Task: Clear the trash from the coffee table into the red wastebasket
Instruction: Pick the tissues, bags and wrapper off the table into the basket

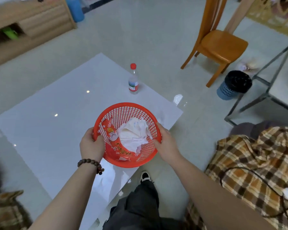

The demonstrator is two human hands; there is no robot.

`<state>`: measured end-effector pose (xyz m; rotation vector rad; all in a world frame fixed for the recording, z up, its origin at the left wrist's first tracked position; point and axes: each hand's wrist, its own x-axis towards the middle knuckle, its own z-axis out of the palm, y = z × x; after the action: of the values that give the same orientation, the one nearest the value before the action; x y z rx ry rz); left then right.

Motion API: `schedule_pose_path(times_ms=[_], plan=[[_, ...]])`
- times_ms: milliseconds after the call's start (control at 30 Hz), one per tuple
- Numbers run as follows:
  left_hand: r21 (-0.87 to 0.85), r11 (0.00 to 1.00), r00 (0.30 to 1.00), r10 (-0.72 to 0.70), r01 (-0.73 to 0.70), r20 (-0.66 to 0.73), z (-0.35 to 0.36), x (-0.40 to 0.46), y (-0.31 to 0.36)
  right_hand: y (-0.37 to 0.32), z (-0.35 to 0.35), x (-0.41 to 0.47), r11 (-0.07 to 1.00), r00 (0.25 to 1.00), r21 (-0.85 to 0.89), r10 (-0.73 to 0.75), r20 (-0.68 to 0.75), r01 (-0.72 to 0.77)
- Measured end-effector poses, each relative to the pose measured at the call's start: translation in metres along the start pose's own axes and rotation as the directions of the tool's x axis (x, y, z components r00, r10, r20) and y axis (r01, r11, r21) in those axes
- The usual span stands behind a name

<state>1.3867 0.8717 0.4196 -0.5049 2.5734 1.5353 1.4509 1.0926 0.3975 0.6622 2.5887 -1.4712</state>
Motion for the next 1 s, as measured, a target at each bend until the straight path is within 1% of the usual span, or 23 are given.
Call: schedule_pose_path(times_ms=[233,300,400,567,633,700,767,833,900,1000], plan=[[0.011,0.995,0.986,-0.097,0.100,-0.138,0.026,0.034,0.027,-0.014,-0.015,0.082,0.996,0.984,-0.046,-0.063,0.169,0.072],[0.013,0.992,0.975,-0.120,0.125,-0.189,0.030,0.037,0.028,-0.016,-0.014,0.100,0.996,0.969,-0.020,-0.077,0.233,0.084],[0.002,0.980,0.944,-0.191,0.199,-0.270,0.037,0.037,0.025,-0.017,-0.009,0.126,0.993,0.931,0.010,-0.112,0.346,0.115],[-0.019,0.952,0.872,-0.289,0.306,-0.395,0.055,0.025,0.021,-0.007,-0.006,0.160,0.982,0.861,-0.019,-0.156,0.484,0.189],[-0.035,0.928,0.827,-0.346,0.370,-0.443,0.063,0.018,0.020,-0.001,-0.007,0.171,0.973,0.813,-0.023,-0.180,0.554,0.231],[-0.055,0.899,0.770,-0.402,0.434,-0.495,0.070,0.011,0.017,0.009,-0.010,0.182,0.974,0.772,-0.013,-0.171,0.612,0.226],[-0.057,0.871,0.713,-0.435,0.488,-0.550,0.077,0.002,0.013,0.028,-0.016,0.194,0.965,0.768,-0.088,-0.139,0.625,0.246],[-0.051,0.846,0.667,-0.454,0.531,-0.590,0.082,-0.006,0.008,0.053,-0.026,0.209,0.892,0.760,-0.241,-0.156,0.630,0.383],[-0.046,0.827,0.636,-0.465,0.560,-0.617,0.086,-0.012,0.003,0.077,-0.033,0.224,0.784,0.720,-0.367,-0.142,0.679,0.501],[-0.049,0.806,0.603,-0.480,0.589,-0.638,0.092,-0.016,-0.001,0.104,-0.030,0.239,0.650,0.660,-0.454,-0.097,0.745,0.609]])
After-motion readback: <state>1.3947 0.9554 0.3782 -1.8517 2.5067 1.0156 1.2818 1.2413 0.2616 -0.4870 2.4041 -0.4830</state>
